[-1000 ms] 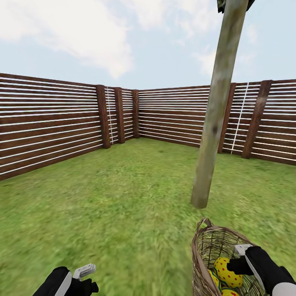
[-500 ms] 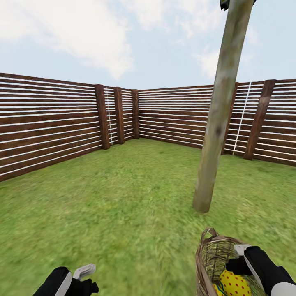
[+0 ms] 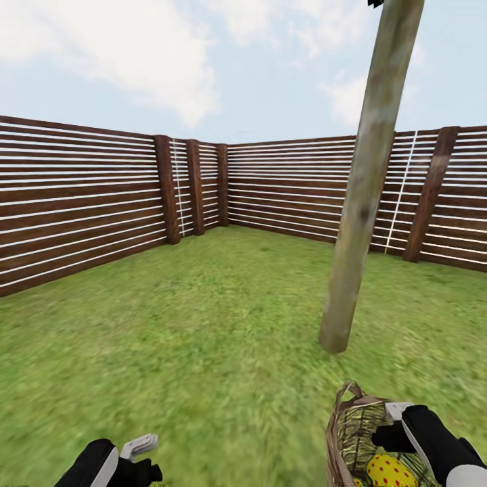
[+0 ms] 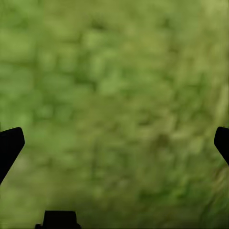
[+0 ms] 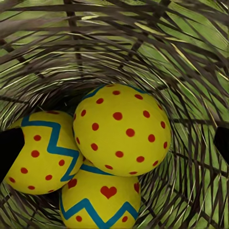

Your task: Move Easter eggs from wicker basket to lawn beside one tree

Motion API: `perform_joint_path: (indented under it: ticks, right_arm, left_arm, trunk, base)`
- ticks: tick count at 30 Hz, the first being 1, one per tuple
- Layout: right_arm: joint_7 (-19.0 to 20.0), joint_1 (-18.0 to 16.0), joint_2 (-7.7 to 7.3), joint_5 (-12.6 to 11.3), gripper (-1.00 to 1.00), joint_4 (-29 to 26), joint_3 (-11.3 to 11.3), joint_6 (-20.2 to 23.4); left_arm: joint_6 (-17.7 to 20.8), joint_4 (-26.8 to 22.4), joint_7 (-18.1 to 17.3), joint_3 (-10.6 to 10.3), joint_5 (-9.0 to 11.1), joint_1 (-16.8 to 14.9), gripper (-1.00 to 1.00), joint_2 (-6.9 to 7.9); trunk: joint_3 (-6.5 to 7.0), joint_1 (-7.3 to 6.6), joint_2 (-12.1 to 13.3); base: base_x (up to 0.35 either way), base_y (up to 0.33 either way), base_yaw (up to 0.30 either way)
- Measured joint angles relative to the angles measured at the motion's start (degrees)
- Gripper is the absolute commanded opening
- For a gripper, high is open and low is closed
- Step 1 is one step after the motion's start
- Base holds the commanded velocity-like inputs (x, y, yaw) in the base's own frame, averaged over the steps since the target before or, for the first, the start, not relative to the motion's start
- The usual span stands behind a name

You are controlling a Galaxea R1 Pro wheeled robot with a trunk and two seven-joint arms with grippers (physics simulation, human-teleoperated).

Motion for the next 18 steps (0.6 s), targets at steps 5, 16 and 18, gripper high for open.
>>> perform_joint_path:
  ticks: [5,16,18]
  right_arm:
    - [0.0,0.0,-0.05,0.0,1.00,0.0,-0.1,0.0]
    - [0.0,0.0,-0.35,0.0,1.00,0.0,-0.1,0.0]
    - [0.0,0.0,-0.35,0.0,1.00,0.0,-0.1,0.0]
  left_arm:
    - [0.1,0.0,0.0,0.0,0.0,0.0,1.00,-0.01]
    - [0.1,0.0,0.0,0.0,0.0,0.0,1.00,-0.01]
    - [0.1,0.0,0.0,0.0,0.0,0.0,1.00,-0.01]
  trunk:
    - [-1.11,0.13,-0.1]
    - [-3.55,0.41,-0.2]
    - [-3.99,0.46,-0.2]
  base:
    - [0.000,0.000,0.000]
    - [0.000,0.000,0.000]
    - [0.000,0.000,0.000]
